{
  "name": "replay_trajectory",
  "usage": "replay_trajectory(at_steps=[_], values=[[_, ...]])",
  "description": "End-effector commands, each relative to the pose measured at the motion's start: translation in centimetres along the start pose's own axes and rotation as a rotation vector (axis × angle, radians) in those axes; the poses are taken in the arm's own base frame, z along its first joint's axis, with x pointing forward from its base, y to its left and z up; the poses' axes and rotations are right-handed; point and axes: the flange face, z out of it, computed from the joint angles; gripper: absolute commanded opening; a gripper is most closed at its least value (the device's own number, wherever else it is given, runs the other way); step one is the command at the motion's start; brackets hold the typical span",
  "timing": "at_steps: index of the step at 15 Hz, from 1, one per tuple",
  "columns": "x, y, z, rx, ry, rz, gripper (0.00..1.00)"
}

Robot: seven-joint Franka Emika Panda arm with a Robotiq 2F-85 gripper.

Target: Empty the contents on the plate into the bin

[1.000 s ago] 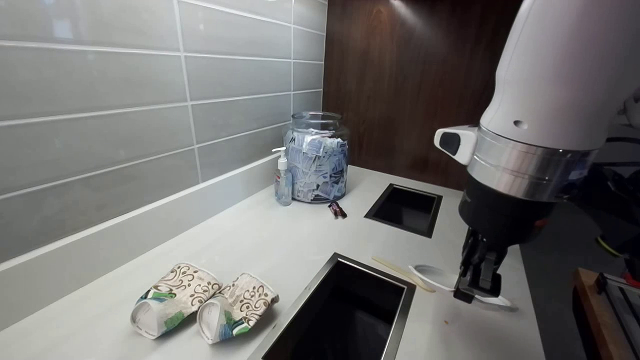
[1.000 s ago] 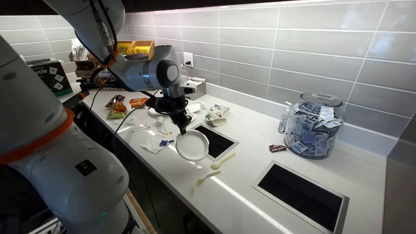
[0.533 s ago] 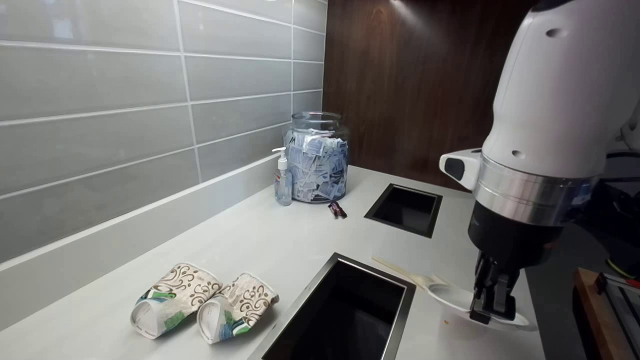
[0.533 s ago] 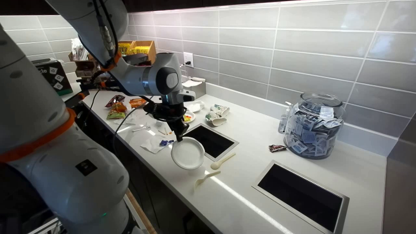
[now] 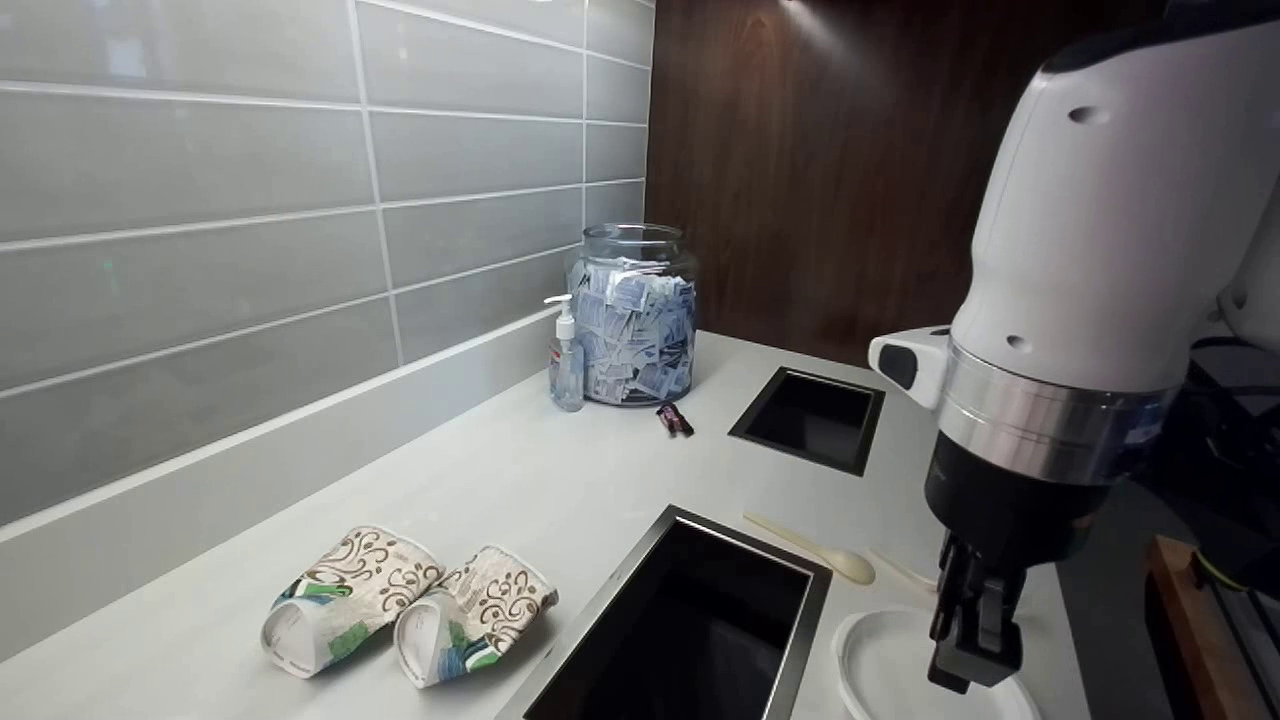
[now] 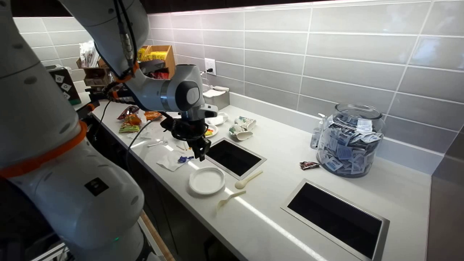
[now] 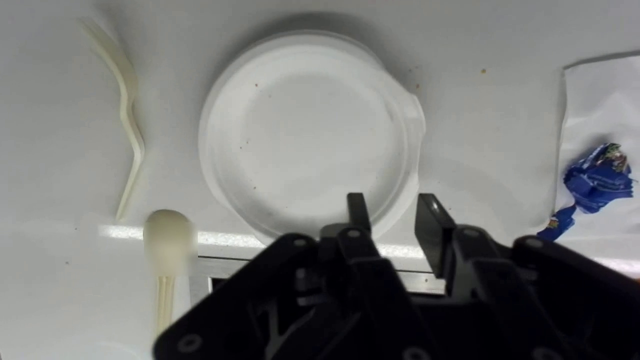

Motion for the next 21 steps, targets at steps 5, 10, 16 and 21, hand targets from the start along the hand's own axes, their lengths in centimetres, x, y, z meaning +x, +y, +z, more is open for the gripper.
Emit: replay_trajectory(at_steps=[5,10,16,21], values=[[0.0,0.3,-0.1,0.047,0.005,0.002,0.92],[0.5,2.8,-3.0,0.08,0.033,0.059,1.0],[-0.1,5.8,-6.8,0.087,0.077,0.033,1.0],[0.9,5.5,-7.1,0.073,0.091,0.037,1.0]])
